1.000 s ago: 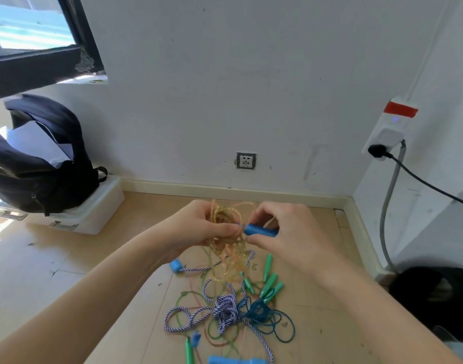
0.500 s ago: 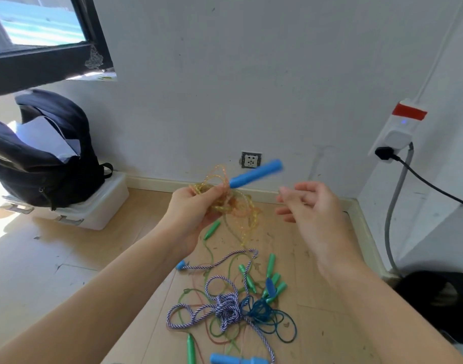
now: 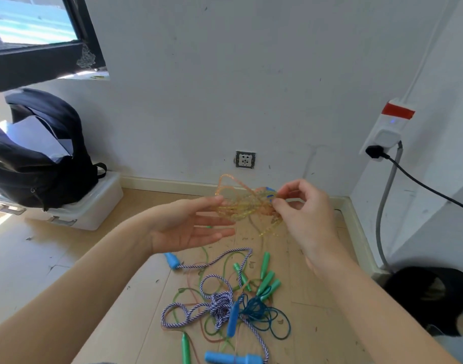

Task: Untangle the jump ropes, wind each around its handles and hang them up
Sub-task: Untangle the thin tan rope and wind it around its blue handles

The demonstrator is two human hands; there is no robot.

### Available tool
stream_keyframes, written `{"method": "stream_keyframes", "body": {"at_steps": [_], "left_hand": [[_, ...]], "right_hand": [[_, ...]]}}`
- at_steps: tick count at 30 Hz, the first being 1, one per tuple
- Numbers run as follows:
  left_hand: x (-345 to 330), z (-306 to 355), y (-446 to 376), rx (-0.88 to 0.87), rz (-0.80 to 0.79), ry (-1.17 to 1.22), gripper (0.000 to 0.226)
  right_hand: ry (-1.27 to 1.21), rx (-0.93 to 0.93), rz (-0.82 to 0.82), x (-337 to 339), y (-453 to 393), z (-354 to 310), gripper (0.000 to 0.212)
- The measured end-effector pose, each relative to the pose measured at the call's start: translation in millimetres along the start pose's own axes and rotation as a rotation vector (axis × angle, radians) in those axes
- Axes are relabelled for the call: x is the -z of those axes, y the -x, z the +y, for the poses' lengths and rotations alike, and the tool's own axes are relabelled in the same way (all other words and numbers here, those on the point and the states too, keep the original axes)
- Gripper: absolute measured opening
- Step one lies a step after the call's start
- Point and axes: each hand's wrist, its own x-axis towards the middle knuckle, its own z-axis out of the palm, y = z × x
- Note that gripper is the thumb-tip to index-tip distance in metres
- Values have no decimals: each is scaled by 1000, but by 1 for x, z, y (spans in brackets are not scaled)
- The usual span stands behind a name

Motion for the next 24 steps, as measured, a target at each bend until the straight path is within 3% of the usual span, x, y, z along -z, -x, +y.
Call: {"method": "stream_keyframes", "body": {"at_steps": [2, 4, 6, 8, 9, 14, 17, 19, 21, 24], "left_hand": [[11, 4, 1, -30, 96, -24, 36], [16, 6, 3, -206, 208, -1, 35], [2, 4, 7, -365, 94, -65, 41], [-22, -7, 7, -392, -12, -343, 48], [-31, -12, 5, -401, 10, -520, 46], [-31, -10, -1, -674, 398, -866, 15], [-19, -6, 0, -730, 421, -816, 15], [-16, -6, 2, -714, 369, -840, 14], [-15, -7, 1, -708, 324, -882, 14], [-19, -9, -1, -737, 314, -870, 18]], "right_hand": [[-8, -6, 27, 6, -5, -1, 24], [-77, -66, 18, 10, -8, -2, 19], [-99, -116, -51, 7, -4, -4, 12], [-145, -156, -135, 1, 3, -6, 12], [-207, -184, -167, -1, 5, -8, 12], [-372, -277, -189, 7, 2, -5, 22], [-299, -317, -387, 9, 4, -5, 30], [-118, -253, -503, 9, 5, -6, 32], [140, -62, -569, 7, 8, -8, 37], [114, 17, -665, 2, 11, -12, 35]]}}
